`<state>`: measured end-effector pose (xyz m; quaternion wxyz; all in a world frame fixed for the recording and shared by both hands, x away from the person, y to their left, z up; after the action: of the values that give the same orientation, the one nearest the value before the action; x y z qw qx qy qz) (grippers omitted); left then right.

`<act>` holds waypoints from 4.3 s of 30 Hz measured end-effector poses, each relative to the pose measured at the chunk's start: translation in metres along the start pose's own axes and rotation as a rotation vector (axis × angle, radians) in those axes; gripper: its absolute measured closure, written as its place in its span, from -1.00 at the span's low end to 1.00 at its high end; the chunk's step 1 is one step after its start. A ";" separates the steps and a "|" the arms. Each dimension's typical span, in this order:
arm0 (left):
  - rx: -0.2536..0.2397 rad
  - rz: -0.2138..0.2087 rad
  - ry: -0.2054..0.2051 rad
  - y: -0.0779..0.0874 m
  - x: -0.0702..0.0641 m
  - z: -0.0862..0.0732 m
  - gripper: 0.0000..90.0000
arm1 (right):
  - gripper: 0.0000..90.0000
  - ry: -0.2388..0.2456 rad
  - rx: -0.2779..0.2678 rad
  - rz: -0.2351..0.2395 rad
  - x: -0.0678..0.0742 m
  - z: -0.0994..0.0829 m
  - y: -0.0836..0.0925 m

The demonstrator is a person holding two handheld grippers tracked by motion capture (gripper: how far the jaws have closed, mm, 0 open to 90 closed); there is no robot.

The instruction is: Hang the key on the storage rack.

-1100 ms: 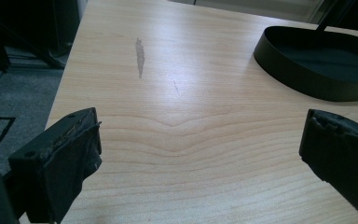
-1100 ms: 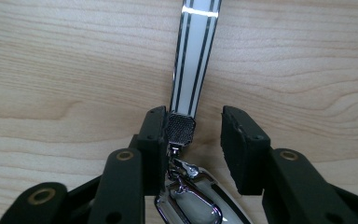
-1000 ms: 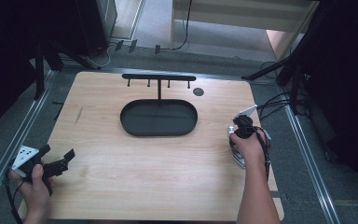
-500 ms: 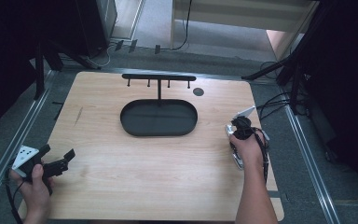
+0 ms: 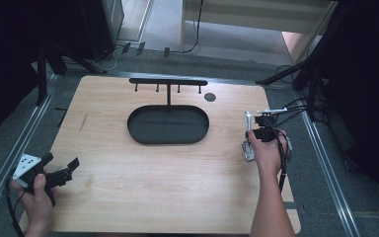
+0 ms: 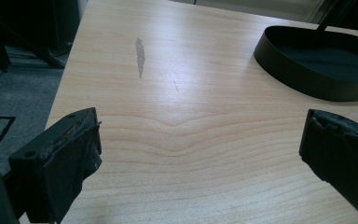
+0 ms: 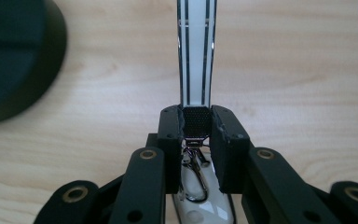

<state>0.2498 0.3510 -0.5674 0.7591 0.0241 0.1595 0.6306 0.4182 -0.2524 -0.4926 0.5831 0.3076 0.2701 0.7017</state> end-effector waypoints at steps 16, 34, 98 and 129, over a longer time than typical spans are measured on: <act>0.001 -0.001 0.001 0.000 0.000 0.000 -1.00 | 0.67 0.071 -0.523 0.108 0.036 0.029 0.027; 0.004 -0.003 0.002 0.000 0.000 0.000 -1.00 | 0.67 0.296 -0.605 0.397 0.096 0.019 0.005; -0.004 -0.004 0.011 0.000 0.001 0.000 -1.00 | 0.55 -0.106 -0.480 0.466 0.110 0.028 -0.036; -0.005 0.003 -0.001 0.000 0.000 0.000 -1.00 | -1.00 0.133 -0.551 0.141 0.046 -0.040 0.016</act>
<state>0.2496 0.3514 -0.5672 0.7584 0.0230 0.1576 0.6320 0.3721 -0.2110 -0.5018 0.5755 0.1087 0.0849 0.8061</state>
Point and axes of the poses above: each handheld gripper's, and its own axes: y roughly backward along the jaws, z roughly out of its top, x roughly to its left, the point moved 4 cm from there along -y, roughly forward along the jaws, and after that the axes turned 9 degrees about -x, right-handed, at the moved point
